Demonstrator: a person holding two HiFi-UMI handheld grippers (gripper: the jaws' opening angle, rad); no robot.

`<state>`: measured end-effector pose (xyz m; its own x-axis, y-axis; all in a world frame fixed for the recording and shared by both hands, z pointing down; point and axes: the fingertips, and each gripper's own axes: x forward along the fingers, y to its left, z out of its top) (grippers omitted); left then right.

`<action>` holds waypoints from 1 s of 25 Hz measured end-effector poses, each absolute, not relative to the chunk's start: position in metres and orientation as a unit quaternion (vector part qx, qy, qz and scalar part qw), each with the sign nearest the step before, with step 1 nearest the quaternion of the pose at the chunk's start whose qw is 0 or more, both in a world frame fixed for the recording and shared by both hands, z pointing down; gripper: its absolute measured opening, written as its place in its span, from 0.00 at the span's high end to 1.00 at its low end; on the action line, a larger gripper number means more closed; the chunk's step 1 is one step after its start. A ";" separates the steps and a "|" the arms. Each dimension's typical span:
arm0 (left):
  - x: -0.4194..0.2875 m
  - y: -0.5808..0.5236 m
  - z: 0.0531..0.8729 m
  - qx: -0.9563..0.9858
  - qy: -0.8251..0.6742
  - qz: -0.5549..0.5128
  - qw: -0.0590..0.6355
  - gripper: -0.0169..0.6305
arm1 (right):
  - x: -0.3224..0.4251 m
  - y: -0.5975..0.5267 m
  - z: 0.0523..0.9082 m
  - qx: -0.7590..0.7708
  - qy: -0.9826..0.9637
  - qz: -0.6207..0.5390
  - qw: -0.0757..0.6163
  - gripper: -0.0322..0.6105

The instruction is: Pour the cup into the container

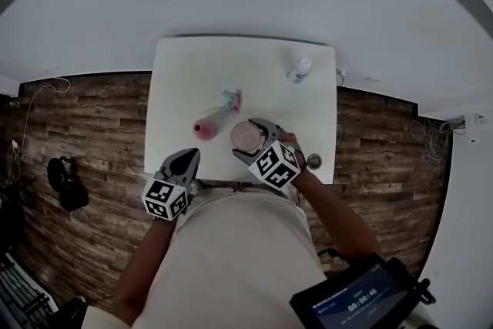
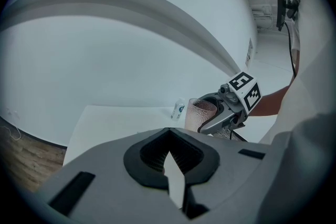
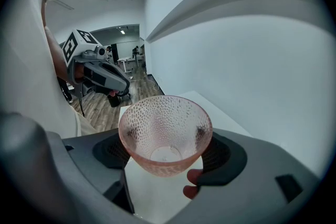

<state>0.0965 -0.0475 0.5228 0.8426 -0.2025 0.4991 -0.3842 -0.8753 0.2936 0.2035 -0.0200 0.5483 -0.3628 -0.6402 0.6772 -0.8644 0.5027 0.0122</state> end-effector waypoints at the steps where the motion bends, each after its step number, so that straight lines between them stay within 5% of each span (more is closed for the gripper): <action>1: 0.097 -0.048 0.524 0.939 -0.156 0.235 0.194 0.96 | 0.204 -0.021 0.550 0.466 -0.807 0.178 0.318 0.36; 25: 0.107 -0.043 0.558 0.930 -0.156 0.274 0.190 0.96 | 0.214 -0.028 0.599 0.444 -0.812 0.196 0.325 0.36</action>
